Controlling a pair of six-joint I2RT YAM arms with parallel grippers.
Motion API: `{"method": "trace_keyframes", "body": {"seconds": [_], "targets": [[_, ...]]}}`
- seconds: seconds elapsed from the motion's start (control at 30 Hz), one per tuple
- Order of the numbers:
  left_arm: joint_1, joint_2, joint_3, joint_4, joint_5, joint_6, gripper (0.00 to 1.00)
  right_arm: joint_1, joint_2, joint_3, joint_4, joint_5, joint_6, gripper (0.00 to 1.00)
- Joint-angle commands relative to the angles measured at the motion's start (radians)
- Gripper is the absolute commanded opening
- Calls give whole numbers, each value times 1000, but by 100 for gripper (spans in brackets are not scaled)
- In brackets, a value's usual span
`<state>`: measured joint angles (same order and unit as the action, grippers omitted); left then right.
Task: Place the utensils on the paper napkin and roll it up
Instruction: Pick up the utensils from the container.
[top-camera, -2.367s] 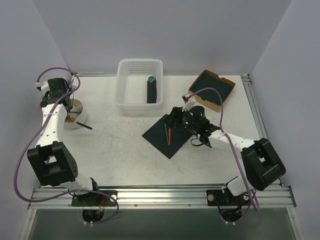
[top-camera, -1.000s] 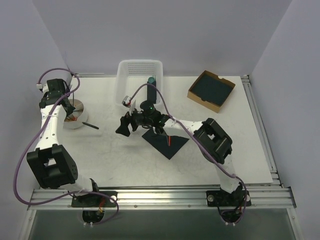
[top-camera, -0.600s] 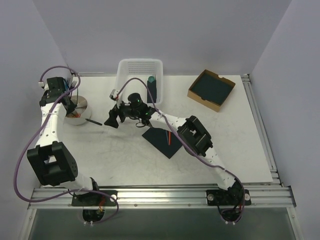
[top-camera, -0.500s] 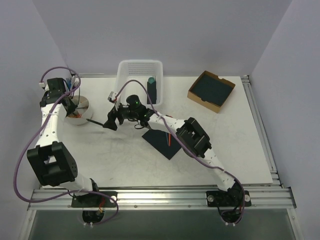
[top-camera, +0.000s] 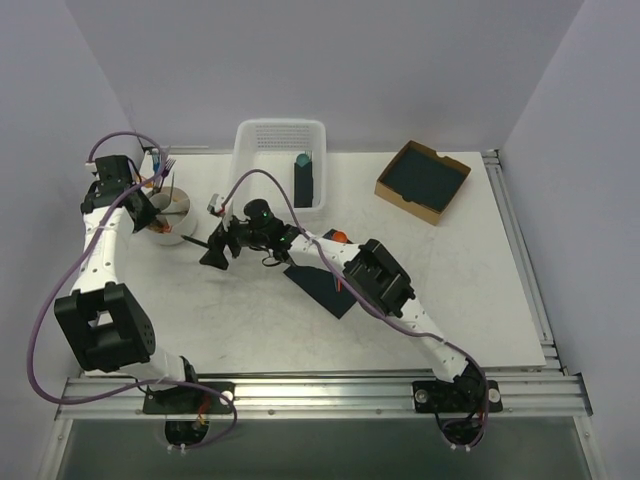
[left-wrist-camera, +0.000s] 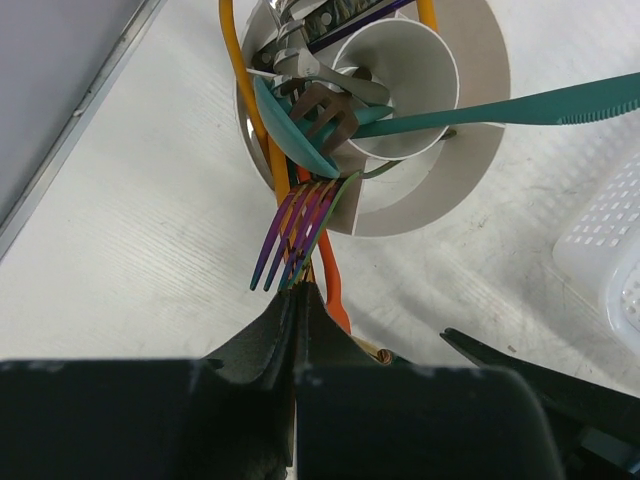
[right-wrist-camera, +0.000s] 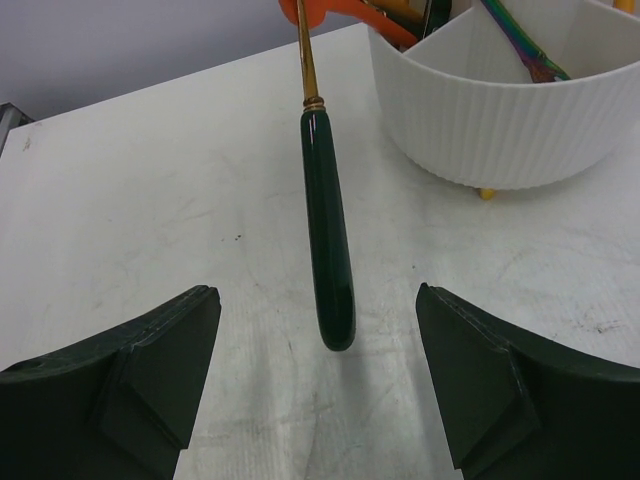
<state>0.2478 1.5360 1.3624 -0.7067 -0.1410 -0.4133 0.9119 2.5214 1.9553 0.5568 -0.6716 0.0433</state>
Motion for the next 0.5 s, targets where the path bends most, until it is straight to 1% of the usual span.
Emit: {"method": "trace_keyframes", "body": {"seconds": [0.0,0.17,0.2,0.33,0.37,0.47], "targets": [[-25,-13,-20,-37,121,28,2,12,5,74,23,46,-32,82],[-36,-28,-28,-56,130,50,2,16,14,97,20,109,-34,81],[-38,-30,-31,-51,130,51,2,16,19,106,14,113,-34,77],[-38,-31,-34,-51,141,60,2,16,36,146,-15,124,-36,69],[-38,-31,-32,-51,165,61,3,18,39,151,-18,124,-34,65],[-39,-30,-29,-51,166,62,3,22,51,169,-31,118,-59,63]]}}
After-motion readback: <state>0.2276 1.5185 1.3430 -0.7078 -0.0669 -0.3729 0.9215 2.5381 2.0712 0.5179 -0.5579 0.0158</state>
